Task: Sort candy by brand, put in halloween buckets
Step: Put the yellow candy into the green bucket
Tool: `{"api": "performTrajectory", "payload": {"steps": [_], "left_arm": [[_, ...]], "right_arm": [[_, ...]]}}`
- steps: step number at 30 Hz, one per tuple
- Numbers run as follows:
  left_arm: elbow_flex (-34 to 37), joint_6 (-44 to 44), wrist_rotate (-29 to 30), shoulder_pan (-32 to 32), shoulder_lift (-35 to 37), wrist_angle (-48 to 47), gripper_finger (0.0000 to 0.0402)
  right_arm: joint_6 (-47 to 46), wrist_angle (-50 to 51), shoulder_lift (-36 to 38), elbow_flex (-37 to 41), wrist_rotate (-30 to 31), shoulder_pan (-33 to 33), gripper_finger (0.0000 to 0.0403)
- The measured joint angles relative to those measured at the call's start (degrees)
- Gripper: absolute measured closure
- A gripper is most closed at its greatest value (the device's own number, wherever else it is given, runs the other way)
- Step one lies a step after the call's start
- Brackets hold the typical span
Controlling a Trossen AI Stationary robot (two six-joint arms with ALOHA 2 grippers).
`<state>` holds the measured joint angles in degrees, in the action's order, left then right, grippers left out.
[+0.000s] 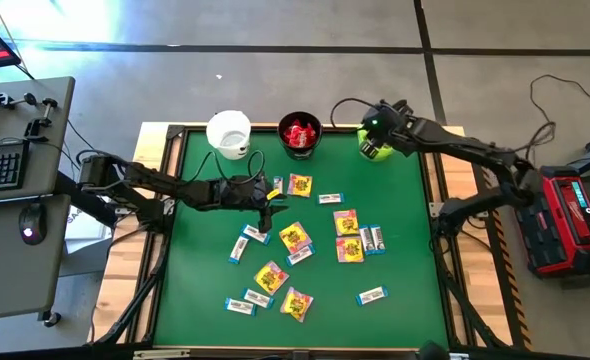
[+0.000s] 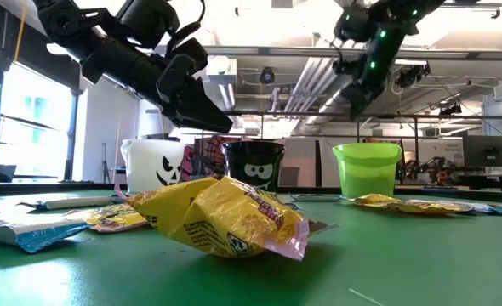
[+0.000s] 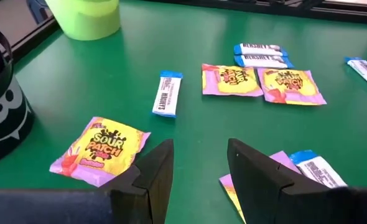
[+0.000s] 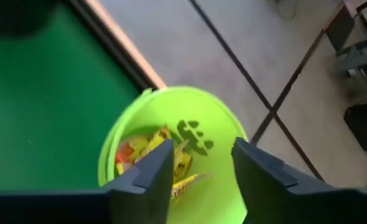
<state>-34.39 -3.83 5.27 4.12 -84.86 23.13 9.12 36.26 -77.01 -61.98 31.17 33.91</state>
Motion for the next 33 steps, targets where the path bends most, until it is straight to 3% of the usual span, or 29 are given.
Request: {"api": "performTrajectory", "payload": {"steps": [5, 7, 19, 28, 33], "left_arm": [[0.0, 0.5, 0.2, 0.5, 0.0, -0.2, 0.0257], [0.0, 0.5, 0.2, 0.9, 0.0, -0.2, 0.0257], [0.0, 2.0, 0.3, 1.9, 0.0, -4.9, 0.0257], [0.0, 7.2, 0.4, 1.3, -1.9, -9.3, 0.0257], [0.0, 12.8, -4.3, -0.8, -4.9, -8.2, 0.0257]], "right_arm": [[-1.8, -2.6, 3.2, 0.0, -8.6, -1.3, 0.0372], [-1.9, -5.8, 3.7, 0.9, -12.2, -2.0, 0.0394], [-8.2, -35.9, 3.7, 18.6, -18.2, -10.1, 0.0398], [-8.4, -50.1, 3.7, 27.9, -17.5, -19.9, 0.0401], [-7.8, -53.7, 3.7, 30.3, -17.2, -23.9, 0.0401]]}}
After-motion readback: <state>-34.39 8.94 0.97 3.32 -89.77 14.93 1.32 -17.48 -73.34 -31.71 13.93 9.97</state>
